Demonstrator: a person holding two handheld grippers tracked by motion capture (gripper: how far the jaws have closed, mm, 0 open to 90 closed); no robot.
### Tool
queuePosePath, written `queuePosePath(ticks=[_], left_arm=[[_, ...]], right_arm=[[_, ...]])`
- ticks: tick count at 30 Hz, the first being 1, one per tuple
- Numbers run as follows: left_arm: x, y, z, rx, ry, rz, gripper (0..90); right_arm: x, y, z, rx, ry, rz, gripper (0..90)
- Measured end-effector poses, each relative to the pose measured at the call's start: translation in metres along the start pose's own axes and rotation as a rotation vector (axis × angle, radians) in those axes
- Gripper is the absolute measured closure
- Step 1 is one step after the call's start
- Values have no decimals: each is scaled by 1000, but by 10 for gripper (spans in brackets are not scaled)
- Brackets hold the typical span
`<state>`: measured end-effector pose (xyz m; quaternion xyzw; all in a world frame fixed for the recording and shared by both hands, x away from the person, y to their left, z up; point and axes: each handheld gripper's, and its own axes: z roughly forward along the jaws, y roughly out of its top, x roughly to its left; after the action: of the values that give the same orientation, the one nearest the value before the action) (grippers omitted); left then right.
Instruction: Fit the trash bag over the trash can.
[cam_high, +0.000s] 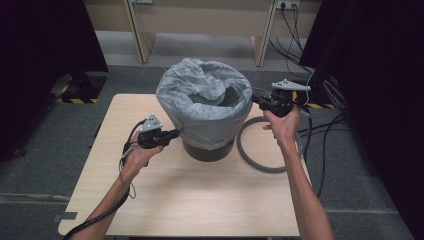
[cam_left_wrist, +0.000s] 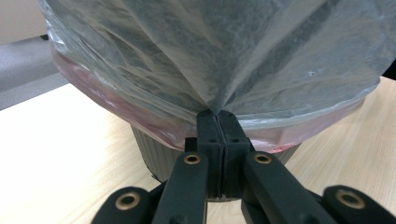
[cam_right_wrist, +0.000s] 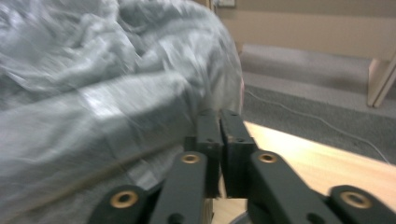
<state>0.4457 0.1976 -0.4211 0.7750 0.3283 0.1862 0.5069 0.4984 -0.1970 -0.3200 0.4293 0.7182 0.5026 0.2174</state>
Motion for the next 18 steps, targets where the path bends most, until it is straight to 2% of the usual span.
queuePosePath(ticks=[3, 6, 10, 15, 18], left_arm=[[-1, 3, -6, -23, -12, 15, 790], [-3, 5, -14, -39, -2, 23, 654], [-8, 2, -26, -47, 1, 16, 516], [-15, -10, -37, -21, 19, 13, 383], [-18, -18, -41, -17, 20, -7, 302]], right_arm=[[-3, 2, -5, -28, -11, 31, 738], [-5, 11, -14, -46, -50, 44, 618], [0, 26, -24, -84, -61, 32, 518], [17, 43, -25, -109, -23, -10, 435], [29, 51, -21, -111, 3, -34, 392]])
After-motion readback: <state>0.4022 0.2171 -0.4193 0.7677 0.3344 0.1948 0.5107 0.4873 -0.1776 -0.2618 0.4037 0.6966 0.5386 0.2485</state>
